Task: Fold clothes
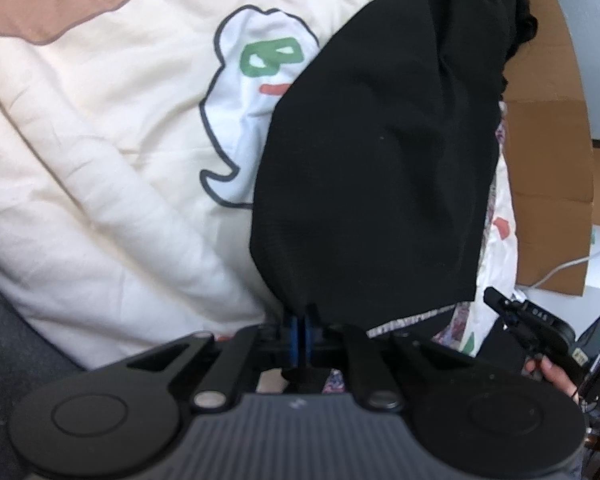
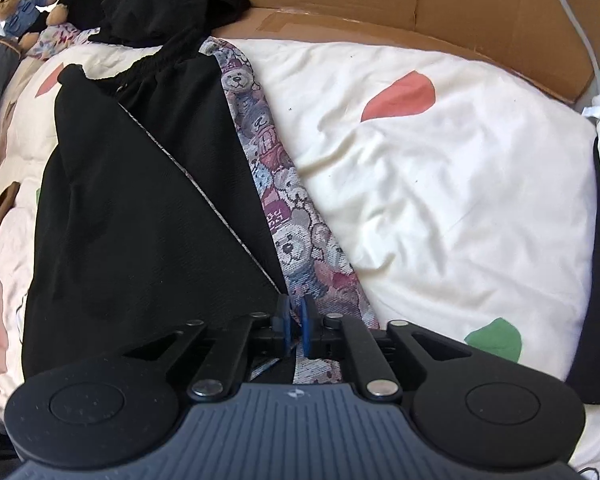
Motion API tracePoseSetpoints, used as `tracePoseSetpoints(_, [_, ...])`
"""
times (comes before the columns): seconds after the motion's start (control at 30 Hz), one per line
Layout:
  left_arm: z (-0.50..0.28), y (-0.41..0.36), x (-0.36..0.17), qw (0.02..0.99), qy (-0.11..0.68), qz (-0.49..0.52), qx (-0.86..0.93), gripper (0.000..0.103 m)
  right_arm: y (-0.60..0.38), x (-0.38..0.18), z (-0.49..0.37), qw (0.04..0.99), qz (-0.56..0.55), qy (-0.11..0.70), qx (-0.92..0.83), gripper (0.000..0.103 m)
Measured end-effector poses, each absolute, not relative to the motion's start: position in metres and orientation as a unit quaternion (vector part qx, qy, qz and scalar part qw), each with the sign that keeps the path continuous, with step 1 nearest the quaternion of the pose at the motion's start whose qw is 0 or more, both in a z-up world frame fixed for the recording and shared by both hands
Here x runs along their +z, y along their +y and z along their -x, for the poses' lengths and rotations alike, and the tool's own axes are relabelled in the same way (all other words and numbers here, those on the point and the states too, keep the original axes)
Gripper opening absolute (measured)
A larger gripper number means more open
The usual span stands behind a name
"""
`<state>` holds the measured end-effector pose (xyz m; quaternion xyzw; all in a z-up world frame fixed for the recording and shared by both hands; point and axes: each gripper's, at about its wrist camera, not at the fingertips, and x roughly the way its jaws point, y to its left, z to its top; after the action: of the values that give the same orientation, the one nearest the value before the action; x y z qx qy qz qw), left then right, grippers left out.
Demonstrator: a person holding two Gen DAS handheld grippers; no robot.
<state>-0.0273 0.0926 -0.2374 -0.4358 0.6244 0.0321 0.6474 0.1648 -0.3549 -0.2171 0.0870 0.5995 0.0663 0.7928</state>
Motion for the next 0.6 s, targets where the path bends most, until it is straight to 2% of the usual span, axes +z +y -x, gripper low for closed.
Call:
tracePoseSetpoints(0.1, [0.019, 0.078, -0.241, 0.65, 0.624, 0.433, 0.037, 0.004, -0.348, -0.219, -0.163, 0.794, -0.081, 0.597, 0.081, 0.035])
tracePoseSetpoints(0.37, [0.012, 0.065, -0.244, 0.654, 0.624, 0.425, 0.047, 0.004, -0.338, -0.222, -0.166, 0.792, -0.087, 0.596, 0.104, 0.035])
tracePoseSetpoints(0.43, [0.013, 0.065, -0.244, 0.655, 0.625, 0.423, 0.049, 0.004, -0.335, -0.222, -0.166, 0.79, -0.086, 0.596, 0.117, 0.019])
tracePoseSetpoints(0.47, [0.014, 0.065, -0.244, 0.655, 0.625, 0.422, 0.05, 0.004, -0.333, -0.222, -0.167, 0.79, -0.075, 0.597, 0.121, 0.006])
tracePoseSetpoints(0.5, [0.014, 0.065, -0.243, 0.655, 0.625, 0.421, 0.05, 0.004, -0.33, -0.221, -0.168, 0.791, -0.062, 0.597, 0.121, 0.003])
tracePoseSetpoints(0.6, [0.016, 0.067, -0.241, 0.657, 0.625, 0.419, 0.051, 0.003, -0.332, -0.22, -0.17, 0.791, -0.053, 0.597, 0.123, 0.002])
